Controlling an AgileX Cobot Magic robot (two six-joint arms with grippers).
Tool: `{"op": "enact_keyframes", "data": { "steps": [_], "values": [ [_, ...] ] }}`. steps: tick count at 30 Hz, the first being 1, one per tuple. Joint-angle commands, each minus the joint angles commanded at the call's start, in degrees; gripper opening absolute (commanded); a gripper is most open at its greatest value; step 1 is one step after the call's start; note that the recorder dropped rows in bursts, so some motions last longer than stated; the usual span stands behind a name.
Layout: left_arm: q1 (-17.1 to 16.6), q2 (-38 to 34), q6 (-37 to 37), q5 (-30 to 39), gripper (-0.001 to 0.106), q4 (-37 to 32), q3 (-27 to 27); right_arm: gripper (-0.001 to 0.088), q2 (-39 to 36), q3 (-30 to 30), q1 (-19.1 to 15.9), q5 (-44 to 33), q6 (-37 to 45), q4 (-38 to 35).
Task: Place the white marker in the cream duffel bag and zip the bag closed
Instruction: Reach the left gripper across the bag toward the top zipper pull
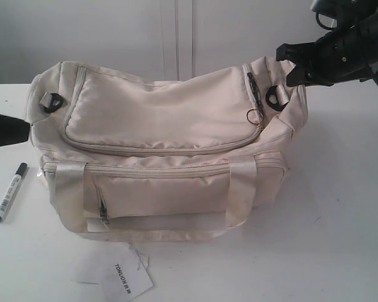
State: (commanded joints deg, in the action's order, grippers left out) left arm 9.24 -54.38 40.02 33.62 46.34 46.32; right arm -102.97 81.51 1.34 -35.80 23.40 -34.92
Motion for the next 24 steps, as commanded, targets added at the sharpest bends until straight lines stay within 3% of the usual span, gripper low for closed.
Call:
{"op": "enact_keyframes", "data": {
  "steps": [4, 14, 19, 24],
  "values": [
    [1.1, -5.5, 2.5, 2.5, 0.000, 3.5, 4.2, 0.0000, 0.0, 0.0, 0.0, 0.1, 0.0, 0.0],
    [18.8, -17.0, 0.8, -8.0, 0.000, 5.5, 12.1, 0.0000, 0.0, 0.0, 0.0, 0.1, 0.0, 0.0],
    [24.8, -25.2, 0.6, -10.8, 0.000, 7.4, 18.1, 0.0000, 0.0, 0.0, 0.0, 0.1, 0.0, 0.0],
    [27.4, -31.0, 0.6, -12.4, 0.000, 9.7, 22.4, 0.0000, 0.0, 0.0, 0.0, 0.1, 0.0, 0.0]
  ]
}}
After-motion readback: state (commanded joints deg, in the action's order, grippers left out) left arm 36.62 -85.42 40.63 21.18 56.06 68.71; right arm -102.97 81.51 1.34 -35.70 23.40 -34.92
